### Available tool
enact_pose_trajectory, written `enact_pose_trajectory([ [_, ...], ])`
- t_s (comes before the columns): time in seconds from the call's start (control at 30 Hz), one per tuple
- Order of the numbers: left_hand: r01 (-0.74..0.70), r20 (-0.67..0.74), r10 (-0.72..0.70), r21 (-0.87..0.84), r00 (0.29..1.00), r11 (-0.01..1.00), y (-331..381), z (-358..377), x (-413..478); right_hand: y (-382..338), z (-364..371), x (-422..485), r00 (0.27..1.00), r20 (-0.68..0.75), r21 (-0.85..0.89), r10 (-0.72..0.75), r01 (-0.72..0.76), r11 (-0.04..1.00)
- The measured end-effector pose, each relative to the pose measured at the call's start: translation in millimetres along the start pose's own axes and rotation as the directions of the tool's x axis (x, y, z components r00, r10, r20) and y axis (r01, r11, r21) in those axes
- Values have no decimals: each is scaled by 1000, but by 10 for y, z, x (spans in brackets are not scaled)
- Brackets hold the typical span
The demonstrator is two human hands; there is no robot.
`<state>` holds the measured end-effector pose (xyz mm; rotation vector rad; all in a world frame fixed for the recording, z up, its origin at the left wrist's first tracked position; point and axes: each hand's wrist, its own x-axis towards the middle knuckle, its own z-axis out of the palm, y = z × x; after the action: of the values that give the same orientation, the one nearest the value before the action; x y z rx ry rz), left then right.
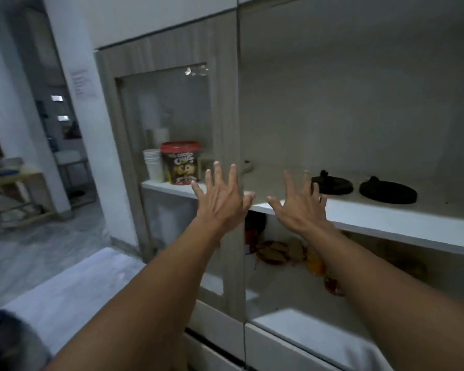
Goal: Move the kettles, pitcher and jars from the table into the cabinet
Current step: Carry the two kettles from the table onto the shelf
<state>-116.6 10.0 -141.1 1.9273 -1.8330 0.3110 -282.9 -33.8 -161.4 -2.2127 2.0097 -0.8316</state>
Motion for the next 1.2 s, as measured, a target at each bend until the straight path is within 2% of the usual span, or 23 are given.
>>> enact_pose_trajectory([
  [0.1, 110, -2, -110, 37, 994, 993, -588, -280, -452, -591, 231, -349, 993, 65, 32, -99, 97, 995],
  [0.2, 186, -11, -187, 152, 982, 971, -1162, -561, -904, -1204, 386, -627, 968, 149, 74, -202, 192, 979],
  [0.33, 381, -40, -384, 245, 923, 891, -1882, -811, -1472, -2023, 677, -985, 901, 204, 136, -382, 360, 923],
  [0.43, 528, -40, -539, 278, 841, 803, -2335, -907, -1916, -2530, 958, -1321, 831, 250, 159, -496, 470, 868],
  [0.53, 635, -52, -657, 324, 752, 701, -2708, -985, -2285, -2913, 1243, -1599, 731, 315, 217, -605, 565, 796],
  [0.8, 842, -115, -867, 331, 484, 426, -3233, -935, -2979, -3537, 2011, -2100, 437, 465, 358, -770, 703, 615],
  [0.93, 898, -114, -925, 307, 363, 315, -3363, -771, -3206, -3749, 2349, -2268, 352, 529, 403, -772, 696, 594],
  [1.07, 939, -56, -970, 271, 235, 211, -3605, -596, -3391, -3977, 2636, -2458, 339, 568, 471, -750, 614, 633],
  [1.13, 965, -34, -986, 213, 164, 153, -3795, -505, -3434, -4103, 2815, -2545, 370, 594, 498, -715, 528, 688],
  [1.2, 990, -12, -996, 111, 84, 82, -4007, -406, -3452, -4229, 2977, -2619, 449, 629, 510, -634, 377, 773],
])
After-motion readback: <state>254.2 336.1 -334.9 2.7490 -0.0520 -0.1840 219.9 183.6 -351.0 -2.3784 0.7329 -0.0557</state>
